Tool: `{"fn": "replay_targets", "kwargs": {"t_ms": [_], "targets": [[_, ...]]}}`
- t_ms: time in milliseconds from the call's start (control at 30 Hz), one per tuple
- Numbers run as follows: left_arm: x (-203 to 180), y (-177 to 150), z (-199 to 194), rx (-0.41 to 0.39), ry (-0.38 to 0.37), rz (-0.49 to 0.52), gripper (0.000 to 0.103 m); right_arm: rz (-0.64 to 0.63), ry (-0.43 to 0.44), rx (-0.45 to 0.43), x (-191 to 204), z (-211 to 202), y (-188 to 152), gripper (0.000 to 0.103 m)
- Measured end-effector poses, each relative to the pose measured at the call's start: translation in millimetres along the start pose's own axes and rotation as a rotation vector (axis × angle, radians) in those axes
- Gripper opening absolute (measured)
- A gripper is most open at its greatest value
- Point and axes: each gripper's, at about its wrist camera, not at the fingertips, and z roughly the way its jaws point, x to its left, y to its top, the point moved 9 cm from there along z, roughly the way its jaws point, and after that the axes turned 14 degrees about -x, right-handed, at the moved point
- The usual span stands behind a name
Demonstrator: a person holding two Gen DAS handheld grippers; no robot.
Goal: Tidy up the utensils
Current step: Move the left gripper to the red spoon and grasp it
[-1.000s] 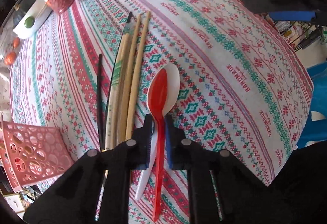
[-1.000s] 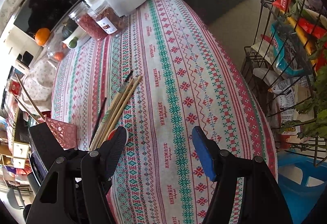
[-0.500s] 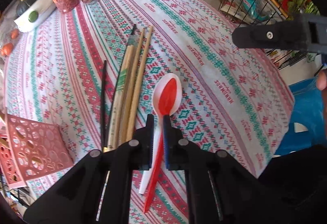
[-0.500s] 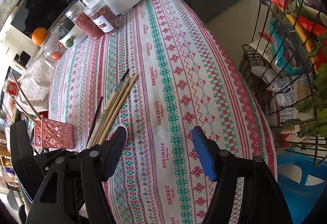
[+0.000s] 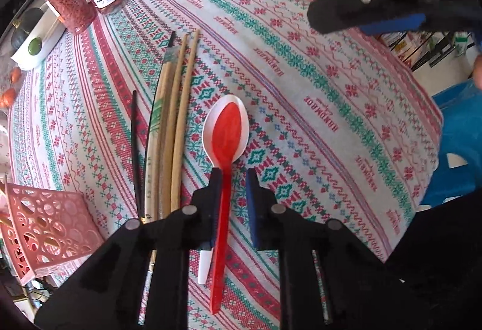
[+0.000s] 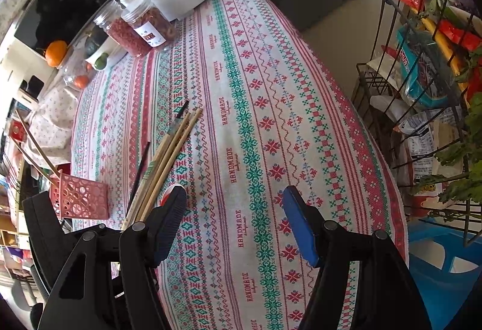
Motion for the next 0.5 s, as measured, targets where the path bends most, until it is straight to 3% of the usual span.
{"fn": "replay_targets", "kwargs": {"t_ms": [67, 200, 400, 500], "targets": [[2.4, 1.0, 0.9, -0.006, 0.023, 0.013, 0.007, -0.004, 0.003, 0.002, 0.7, 0.0, -0.1, 0.069], [6.3, 2.2, -0.2, -0.017, 0.028, 0.013, 0.001, -0.003, 0.001, 0.005, 0.2, 0.6, 0.1, 0.069], [18.8, 9.1, -15.9, -0.070, 0.003, -0.069, 0.001, -0.002, 0.001, 0.007, 0.5, 1.6, 0.8, 0.069], [20.2, 7.8, -16.8, -0.058, -0.026, -0.091, 0.001, -0.006, 0.003, 0.008, 1.6, 2.1, 0.3, 0.069]]}}
